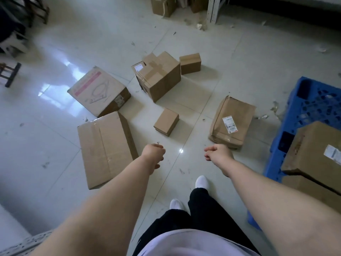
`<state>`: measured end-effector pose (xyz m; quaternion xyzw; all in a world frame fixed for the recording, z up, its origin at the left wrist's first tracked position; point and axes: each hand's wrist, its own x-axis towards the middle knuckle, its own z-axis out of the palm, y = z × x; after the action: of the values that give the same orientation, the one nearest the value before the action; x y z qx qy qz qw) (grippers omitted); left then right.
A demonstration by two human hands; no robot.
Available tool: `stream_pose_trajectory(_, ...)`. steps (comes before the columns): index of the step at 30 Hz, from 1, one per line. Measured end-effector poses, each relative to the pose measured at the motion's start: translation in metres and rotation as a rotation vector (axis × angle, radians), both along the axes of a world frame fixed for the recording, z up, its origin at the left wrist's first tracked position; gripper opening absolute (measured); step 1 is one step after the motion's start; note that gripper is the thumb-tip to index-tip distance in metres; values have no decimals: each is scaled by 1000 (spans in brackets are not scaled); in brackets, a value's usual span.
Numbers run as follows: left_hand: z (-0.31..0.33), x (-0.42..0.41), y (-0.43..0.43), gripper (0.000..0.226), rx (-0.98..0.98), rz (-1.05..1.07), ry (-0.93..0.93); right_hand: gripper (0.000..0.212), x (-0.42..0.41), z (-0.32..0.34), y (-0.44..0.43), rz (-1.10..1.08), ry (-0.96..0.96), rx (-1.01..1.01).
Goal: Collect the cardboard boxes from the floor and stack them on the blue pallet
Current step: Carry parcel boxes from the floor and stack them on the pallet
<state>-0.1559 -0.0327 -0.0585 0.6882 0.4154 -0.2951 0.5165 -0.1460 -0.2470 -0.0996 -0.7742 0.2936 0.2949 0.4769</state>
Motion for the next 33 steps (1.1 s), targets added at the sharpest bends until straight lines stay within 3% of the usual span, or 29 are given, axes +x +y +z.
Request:
stream_pose_trajectory(5,3,6,30,26,-103,246,16,19,43,-7,38,121,40,-4)
stream_pose_trajectory(10,-1,-11,122,23,-66,413,4,21,65,4,134,283,42,-24)
stream_pose_trajectory(17,-53,-33,310,20,92,448,58,21,70,-37,302,323,54,-56)
stream_pose_trajectory(21,-90,-39,402,15,89,413,141,20,60,-89,374,295,173,-81)
stream_pose_trajectory(27,-194,-31,490,21,136,385,284,22,79,-181,449,358,248,-131)
stream_pose_trajectory(31,-292,-19,510,29,143,387,318,12,103,-271,484,421,246,-153)
stream_pose_trajectory(33,-343,-16,516,40,170,375,348,21,114,-316,497,451,234,-191)
